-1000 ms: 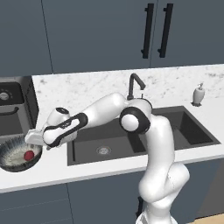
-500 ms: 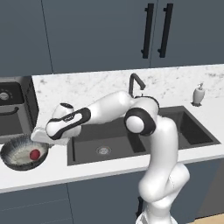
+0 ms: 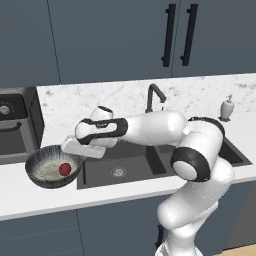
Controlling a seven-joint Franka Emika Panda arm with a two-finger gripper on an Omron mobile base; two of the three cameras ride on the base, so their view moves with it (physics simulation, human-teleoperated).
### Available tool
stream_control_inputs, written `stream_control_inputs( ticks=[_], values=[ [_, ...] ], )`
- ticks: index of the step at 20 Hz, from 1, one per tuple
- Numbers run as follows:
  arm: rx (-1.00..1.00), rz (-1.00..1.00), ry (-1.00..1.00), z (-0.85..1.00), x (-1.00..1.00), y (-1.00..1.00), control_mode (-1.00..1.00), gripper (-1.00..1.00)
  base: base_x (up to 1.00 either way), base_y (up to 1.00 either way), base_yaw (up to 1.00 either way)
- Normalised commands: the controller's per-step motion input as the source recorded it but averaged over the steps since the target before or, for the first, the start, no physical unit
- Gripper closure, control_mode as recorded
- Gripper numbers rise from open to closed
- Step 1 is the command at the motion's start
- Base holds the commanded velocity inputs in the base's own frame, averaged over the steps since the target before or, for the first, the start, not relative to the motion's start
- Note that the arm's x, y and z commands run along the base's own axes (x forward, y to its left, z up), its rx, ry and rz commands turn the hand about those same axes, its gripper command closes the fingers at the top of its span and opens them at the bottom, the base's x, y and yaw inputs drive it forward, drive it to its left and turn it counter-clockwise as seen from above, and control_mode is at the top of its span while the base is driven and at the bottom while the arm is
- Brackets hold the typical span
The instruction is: Pick the tomato from the sink and place it in the bowl. Then pick the bowl and place it in the microwave. Then close the microwave door and press the start button.
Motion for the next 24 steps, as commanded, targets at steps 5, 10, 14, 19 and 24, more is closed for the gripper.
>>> stream_control_inputs(
  ticks=[5,10,14,19,24],
  values=[
    [-0.01,0.0,-0.01,0.7,-0.41,-1.0,-1.0,1.0,0.0,0.0,0.0],
    [0.0,0.0,0.0,0.89,-0.25,-1.0,-1.0,1.0,0.0,0.0,0.0],
    [0.0,-0.02,0.0,1.0,-0.29,-1.0,-1.0,1.0,0.0,0.0,0.0],
    [0.0,-0.11,0.01,0.83,-0.28,-0.97,-1.0,1.0,0.0,0.0,0.0],
    [0.0,-0.28,0.07,0.49,-0.15,-0.79,-1.0,1.0,0.0,0.0,0.0]
  ],
)
